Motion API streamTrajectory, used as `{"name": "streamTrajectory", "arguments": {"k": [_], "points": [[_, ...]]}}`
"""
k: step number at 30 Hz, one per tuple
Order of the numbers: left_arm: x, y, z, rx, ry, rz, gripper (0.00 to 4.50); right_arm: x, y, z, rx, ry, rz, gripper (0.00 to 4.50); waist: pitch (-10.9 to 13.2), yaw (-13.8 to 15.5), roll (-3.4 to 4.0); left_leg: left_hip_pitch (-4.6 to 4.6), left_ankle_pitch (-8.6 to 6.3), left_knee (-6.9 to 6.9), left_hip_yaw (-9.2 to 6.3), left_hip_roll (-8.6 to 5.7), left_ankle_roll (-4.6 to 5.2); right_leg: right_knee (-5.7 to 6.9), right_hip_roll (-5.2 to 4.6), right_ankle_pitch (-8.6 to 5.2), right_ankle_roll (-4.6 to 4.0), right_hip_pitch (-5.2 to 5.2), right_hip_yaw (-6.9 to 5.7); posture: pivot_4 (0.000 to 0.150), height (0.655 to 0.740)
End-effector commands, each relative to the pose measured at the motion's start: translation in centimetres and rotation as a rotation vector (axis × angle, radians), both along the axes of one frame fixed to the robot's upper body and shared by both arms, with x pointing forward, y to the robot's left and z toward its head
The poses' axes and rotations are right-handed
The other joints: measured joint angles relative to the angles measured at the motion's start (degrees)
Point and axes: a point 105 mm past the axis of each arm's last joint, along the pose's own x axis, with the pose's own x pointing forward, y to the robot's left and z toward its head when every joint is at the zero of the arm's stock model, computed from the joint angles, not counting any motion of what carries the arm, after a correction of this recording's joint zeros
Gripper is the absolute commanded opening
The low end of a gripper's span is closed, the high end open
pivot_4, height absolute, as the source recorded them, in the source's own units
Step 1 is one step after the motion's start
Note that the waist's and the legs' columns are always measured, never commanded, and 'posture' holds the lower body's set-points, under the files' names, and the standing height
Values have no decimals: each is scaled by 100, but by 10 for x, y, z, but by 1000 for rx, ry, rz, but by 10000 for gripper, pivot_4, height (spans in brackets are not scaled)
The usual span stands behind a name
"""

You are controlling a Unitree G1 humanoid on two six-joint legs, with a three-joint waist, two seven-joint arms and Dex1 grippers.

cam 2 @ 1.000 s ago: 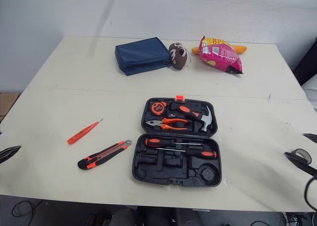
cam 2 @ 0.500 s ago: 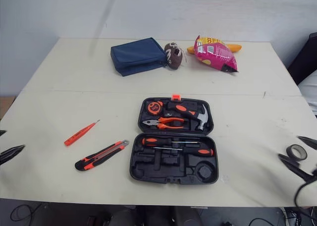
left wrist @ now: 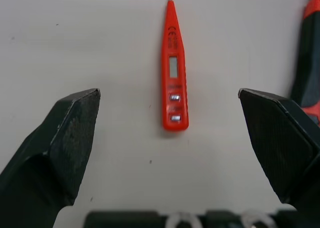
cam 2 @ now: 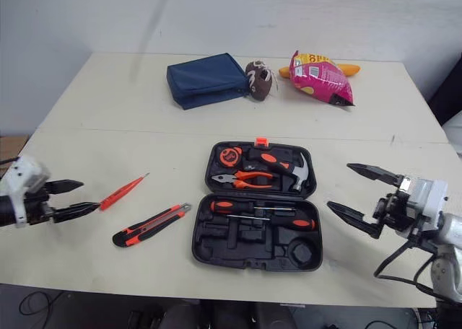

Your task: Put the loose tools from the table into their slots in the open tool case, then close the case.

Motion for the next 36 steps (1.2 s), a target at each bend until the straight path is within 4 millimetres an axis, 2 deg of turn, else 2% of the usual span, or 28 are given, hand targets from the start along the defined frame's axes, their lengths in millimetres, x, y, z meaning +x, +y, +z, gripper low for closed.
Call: {"name": "streamTrajectory", "arguments": {"k": [1,6,14,17,22,24,25,29,32,34,36], "points": [[9,-5,-1,29,7,31,45000,-3,4,6,2,-28,19,44783,0,8,0,0,0,-1,0,0,0,0,1,0,0,0,0,1500,7400],[12,-23,-11,42,62,-20,45000,-5,10,2,3,-18,31,44783,0,33,0,0,3,-1,1,2,-5,3,5,0,-1,-5,1,1500,7400],[10,-26,-36,83,140,-12,45000,-9,15,-7,-13,7,38,44783,0,74,0,4,6,7,3,-1,-3,10,1,0,-1,0,5,1500,7400],[3,-28,-50,90,195,-10,36561,-8,15,-6,-12,9,30,45000,-2,67,3,12,9,7,2,-1,3,18,1,1,-2,5,5,1500,7400],[5,-31,-50,87,191,-7,13928,-6,17,-4,-19,9,28,45000,-11,70,19,16,10,6,3,-2,3,21,2,1,-2,7,7,1500,7400],[6,-30,-48,94,171,-9,4691,-4,19,-1,-20,6,27,45000,-11,71,19,15,10,6,2,-2,2,21,2,1,-2,7,7,1500,7400],[8,-28,-44,93,155,-3,2615,-3,21,0,-22,5,26,45000,-11,71,20,15,10,6,3,-2,1,21,1,1,-2,7,7,1500,7400],[15,-26,-23,108,60,-17,2632,-2,25,5,-30,7,16,45000,-11,76,19,13,10,7,2,-3,2,21,1,1,-2,6,7,1500,7400],[19,-33,-2,127,-31,-74,2632,-2,26,7,-34,11,2,45000,-8,80,14,9,11,7,1,-2,1,19,1,1,-2,3,6,1500,7400],[19,-48,16,150,-104,-167,2632,-1,24,8,-39,13,-16,45000,-7,81,12,5,11,7,0,-2,1,17,2,1,-2,0,5,1500,7400],[13,-75,36,168,-161,-331,2632,1,21,9,-42,16,-45,45000,-5,81,8,-1,11,7,0,-2,0,15,2,1,-2,-3,5,1500,7400]]}}
